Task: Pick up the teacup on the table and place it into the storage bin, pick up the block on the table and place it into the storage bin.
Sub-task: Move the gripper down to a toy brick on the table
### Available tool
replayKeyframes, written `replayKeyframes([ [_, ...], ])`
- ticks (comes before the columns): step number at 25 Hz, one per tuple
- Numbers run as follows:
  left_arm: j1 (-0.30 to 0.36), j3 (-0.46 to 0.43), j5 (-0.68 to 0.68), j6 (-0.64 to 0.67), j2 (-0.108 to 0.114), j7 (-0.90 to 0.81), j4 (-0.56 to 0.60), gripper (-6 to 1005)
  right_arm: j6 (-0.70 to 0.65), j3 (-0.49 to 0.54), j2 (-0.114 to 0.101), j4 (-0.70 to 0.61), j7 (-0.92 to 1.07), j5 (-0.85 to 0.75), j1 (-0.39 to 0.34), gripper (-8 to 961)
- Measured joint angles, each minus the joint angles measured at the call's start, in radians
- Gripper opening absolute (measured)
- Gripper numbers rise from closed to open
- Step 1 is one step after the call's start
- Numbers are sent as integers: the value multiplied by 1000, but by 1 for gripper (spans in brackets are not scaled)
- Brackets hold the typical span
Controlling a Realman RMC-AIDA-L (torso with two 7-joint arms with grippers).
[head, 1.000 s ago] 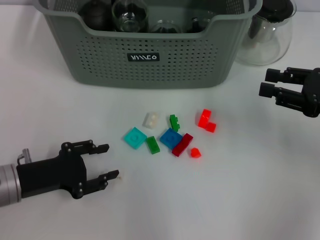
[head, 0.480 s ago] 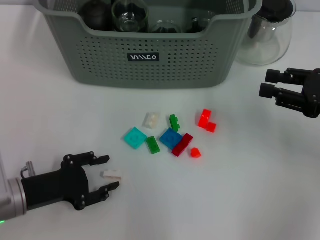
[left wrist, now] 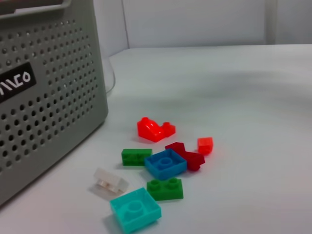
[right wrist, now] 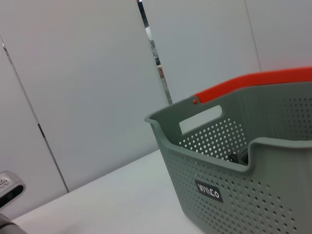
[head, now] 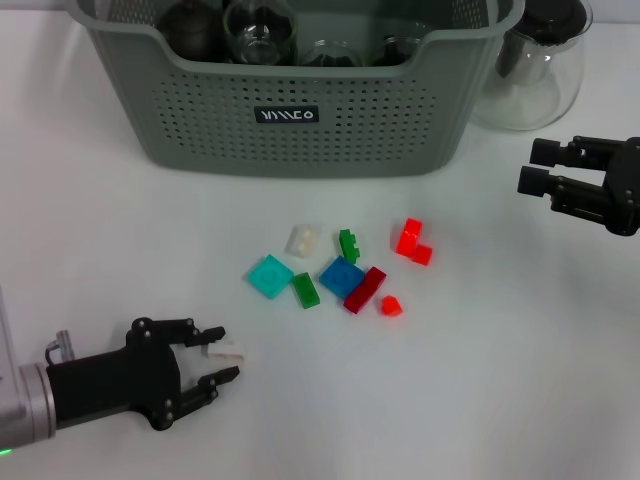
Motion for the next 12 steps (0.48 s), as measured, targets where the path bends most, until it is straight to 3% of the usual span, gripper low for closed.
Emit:
replayKeyframes([
  [2,3,0,1,4,0,0,0,453,-2,0,1,0,0,0,0,488],
  [12,3,1,-1,1,-1,3,-5,445,-6,0,2,2,0,0,-1,488],
])
